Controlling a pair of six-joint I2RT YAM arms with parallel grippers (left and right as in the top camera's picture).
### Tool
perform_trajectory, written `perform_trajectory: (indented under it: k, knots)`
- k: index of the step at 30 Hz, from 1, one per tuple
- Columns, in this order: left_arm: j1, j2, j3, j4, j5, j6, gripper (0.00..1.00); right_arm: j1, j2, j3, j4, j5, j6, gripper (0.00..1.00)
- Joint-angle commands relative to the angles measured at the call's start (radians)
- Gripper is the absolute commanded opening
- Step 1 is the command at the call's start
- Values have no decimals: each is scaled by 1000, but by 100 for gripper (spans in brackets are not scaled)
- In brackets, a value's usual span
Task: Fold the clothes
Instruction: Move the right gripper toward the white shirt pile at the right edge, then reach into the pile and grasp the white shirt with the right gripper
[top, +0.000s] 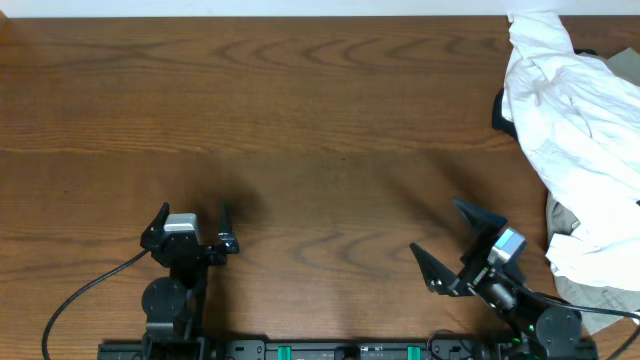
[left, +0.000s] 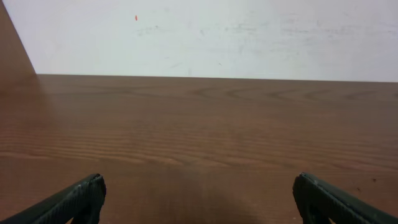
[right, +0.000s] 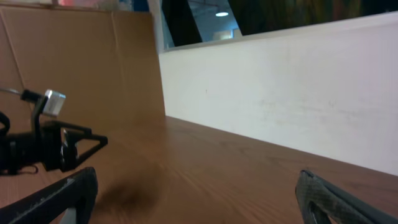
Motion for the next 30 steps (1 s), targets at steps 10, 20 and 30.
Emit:
perform_trajectory:
  k: [10,20,30]
  knots:
    - [5,-7,-34,-13,-19,14,98,-26,323,511,-623,322,-93,99]
    - [5,-7,-34,-13,-19,14,98,-169,708,961,-1224,901,-189,99]
    - [5,-7,-34,-13,-19,14,98,-335,741,1013,-1294,831,-172,99]
